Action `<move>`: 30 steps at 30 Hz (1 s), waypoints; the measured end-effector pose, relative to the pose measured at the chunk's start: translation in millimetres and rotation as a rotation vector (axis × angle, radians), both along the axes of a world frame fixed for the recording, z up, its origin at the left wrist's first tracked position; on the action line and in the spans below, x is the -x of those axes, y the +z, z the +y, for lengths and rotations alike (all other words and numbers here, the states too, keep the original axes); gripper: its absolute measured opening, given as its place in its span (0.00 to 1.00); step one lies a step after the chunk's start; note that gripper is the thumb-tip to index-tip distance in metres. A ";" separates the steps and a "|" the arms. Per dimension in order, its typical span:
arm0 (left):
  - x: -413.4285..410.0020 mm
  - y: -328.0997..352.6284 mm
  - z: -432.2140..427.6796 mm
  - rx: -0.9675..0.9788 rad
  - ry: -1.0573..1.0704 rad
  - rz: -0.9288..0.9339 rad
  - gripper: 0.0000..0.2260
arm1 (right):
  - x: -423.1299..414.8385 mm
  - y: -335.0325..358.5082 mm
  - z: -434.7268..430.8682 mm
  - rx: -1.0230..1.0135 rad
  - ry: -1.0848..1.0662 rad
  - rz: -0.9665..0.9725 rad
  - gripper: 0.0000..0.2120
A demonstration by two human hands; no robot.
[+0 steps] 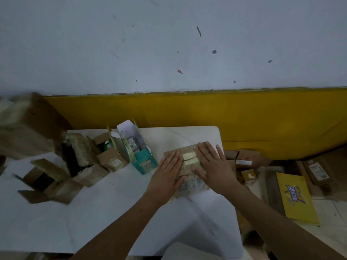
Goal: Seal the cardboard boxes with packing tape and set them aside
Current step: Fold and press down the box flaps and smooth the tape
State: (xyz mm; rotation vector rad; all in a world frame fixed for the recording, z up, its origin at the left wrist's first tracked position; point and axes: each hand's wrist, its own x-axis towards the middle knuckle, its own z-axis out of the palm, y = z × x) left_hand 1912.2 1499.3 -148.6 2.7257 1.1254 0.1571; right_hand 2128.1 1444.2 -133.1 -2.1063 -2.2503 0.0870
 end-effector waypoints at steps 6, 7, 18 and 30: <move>24.0 35.9 2.9 0.139 -0.034 -0.185 0.31 | 25.9 19.1 2.4 -0.097 -0.089 -0.011 0.34; 33.4 41.2 2.3 0.112 0.005 -0.243 0.30 | 36.6 24.7 5.4 -0.144 -0.087 0.018 0.33; 298.5 -50.5 -86.1 0.270 1.341 -0.489 0.12 | 268.3 -17.4 6.3 -0.091 0.591 0.344 0.21; 405.5 -187.8 -103.1 1.057 1.488 -0.648 0.32 | 405.7 -155.9 -21.6 0.665 0.413 0.307 0.24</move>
